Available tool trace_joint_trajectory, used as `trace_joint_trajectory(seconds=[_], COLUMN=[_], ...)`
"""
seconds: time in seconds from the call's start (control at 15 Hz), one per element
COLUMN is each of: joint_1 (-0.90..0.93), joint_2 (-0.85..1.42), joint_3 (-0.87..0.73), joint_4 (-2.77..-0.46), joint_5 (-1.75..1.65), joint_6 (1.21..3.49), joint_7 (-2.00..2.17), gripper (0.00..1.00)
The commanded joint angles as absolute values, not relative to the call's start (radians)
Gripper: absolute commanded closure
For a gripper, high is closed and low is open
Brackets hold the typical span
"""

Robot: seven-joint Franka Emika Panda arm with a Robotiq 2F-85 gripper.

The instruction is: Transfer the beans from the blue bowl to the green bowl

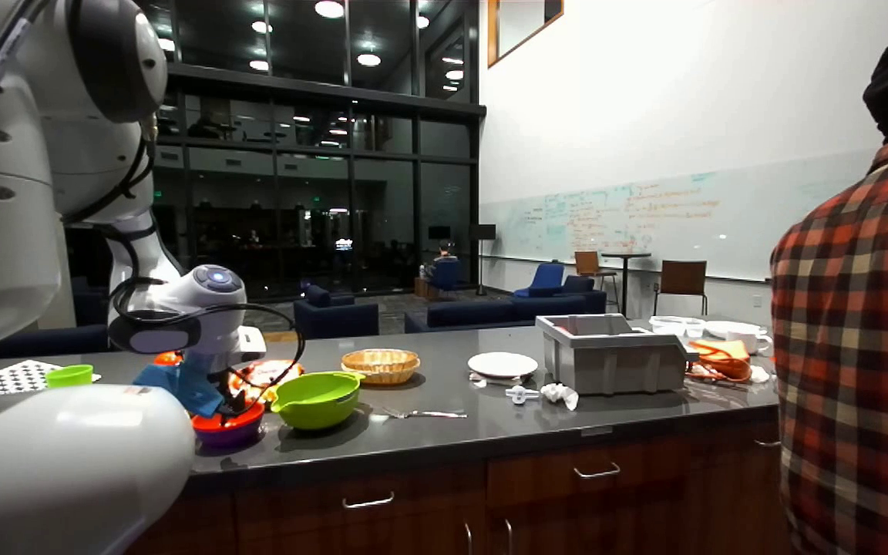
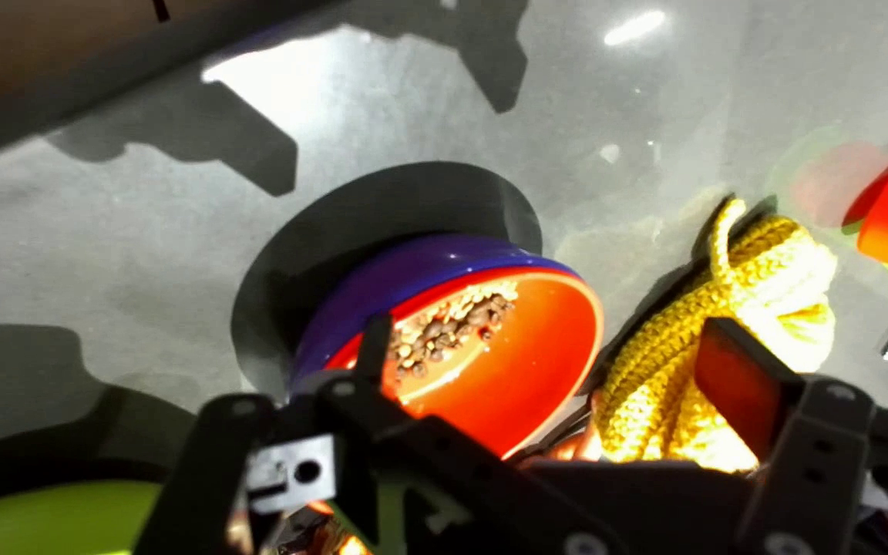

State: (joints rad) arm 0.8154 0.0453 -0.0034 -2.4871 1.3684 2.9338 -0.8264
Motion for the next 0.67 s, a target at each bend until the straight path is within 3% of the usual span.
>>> trace_joint_trajectory(seconds=[0.0,0.6], joint_1=[0.827,0.832], joint_2=[0.067,0.117], joint_3=[0.001,-0.034], joint_4=[-2.487,-2.486], joint_5=[1.259,0.905], joint_6=[2.997,3.065], joint_7=[-0.763,-0.529], gripper=[0.00,0.00])
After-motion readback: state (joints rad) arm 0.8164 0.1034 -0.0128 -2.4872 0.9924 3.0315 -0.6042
